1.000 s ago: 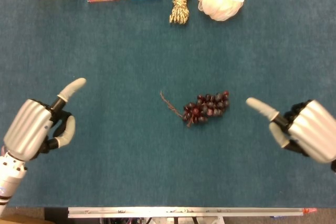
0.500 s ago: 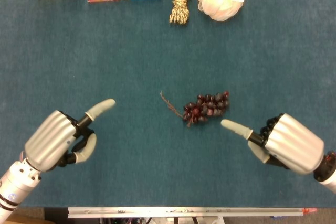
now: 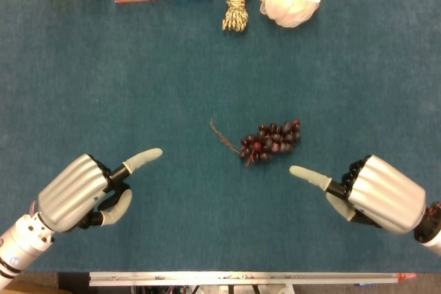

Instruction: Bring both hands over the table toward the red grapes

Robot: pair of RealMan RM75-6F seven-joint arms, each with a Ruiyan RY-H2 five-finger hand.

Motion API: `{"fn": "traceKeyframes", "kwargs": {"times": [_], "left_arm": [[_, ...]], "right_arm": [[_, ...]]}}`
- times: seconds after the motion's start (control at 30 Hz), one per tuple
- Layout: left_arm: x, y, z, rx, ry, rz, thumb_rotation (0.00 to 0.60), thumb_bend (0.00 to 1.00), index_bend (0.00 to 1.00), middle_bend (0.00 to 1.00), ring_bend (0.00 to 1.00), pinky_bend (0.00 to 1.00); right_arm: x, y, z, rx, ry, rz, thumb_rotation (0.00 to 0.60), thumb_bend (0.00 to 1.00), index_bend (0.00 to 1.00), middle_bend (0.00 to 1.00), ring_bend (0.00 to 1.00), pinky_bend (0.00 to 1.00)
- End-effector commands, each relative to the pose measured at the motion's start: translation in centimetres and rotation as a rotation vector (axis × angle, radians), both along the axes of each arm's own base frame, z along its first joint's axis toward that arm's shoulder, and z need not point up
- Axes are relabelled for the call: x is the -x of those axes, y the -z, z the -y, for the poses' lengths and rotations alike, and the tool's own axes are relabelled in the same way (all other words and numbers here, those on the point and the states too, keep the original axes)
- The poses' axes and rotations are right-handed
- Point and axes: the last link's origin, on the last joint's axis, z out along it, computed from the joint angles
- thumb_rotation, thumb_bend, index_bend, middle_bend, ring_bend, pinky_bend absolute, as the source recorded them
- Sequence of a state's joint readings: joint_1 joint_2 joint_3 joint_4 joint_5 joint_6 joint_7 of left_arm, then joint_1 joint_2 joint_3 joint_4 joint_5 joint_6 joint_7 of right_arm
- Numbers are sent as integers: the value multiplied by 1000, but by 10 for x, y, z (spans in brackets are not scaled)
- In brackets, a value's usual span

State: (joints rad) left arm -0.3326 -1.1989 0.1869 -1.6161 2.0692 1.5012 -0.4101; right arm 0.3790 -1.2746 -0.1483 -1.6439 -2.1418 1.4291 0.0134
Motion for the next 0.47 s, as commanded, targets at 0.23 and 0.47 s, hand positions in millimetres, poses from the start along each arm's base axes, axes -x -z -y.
{"fn": "traceKeyframes", "kwargs": {"times": [0.23, 0.47], "left_arm": [[-2, 2, 0, 7, 8, -2, 600, 658, 0, 934, 1000, 1000], [-2, 3, 1, 10, 8, -13, 600, 658, 0, 934, 1000, 1000]], "right_arm": [[2, -1, 2, 8, 7, -1, 600, 654, 0, 1000, 1000, 1000], [3, 0, 2, 7, 9, -7, 600, 655, 0, 1000, 1000, 1000]]}}
